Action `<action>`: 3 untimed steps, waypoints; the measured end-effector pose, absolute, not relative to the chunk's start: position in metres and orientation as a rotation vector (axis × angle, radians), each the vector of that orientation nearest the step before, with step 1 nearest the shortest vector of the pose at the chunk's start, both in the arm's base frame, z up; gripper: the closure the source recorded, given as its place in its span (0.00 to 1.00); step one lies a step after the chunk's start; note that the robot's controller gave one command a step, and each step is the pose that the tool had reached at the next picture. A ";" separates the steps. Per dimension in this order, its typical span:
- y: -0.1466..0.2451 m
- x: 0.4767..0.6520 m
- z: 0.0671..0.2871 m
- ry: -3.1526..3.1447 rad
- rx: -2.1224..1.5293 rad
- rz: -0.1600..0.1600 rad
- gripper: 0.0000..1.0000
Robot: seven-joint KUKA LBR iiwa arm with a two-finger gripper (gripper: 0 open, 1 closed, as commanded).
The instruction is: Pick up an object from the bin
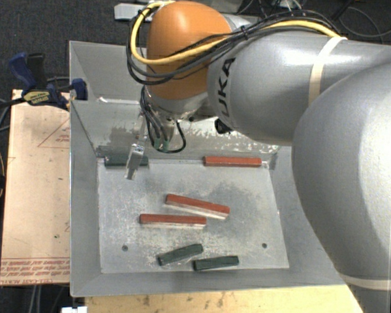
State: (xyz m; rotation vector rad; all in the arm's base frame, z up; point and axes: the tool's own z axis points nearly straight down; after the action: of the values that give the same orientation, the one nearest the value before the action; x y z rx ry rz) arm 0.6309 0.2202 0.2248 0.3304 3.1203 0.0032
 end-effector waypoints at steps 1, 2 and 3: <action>0.220 0.631 0.224 3.121 0.331 0.002 0.00; 0.181 0.623 0.169 3.120 0.319 0.005 0.00; 0.152 0.627 0.112 3.111 0.419 0.002 0.00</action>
Offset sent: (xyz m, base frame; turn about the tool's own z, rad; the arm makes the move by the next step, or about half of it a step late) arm -0.0212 -0.1040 -0.1442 -0.0178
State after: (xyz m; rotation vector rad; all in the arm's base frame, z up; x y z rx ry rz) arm 0.6269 0.1518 0.1116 0.4189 3.1110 0.0023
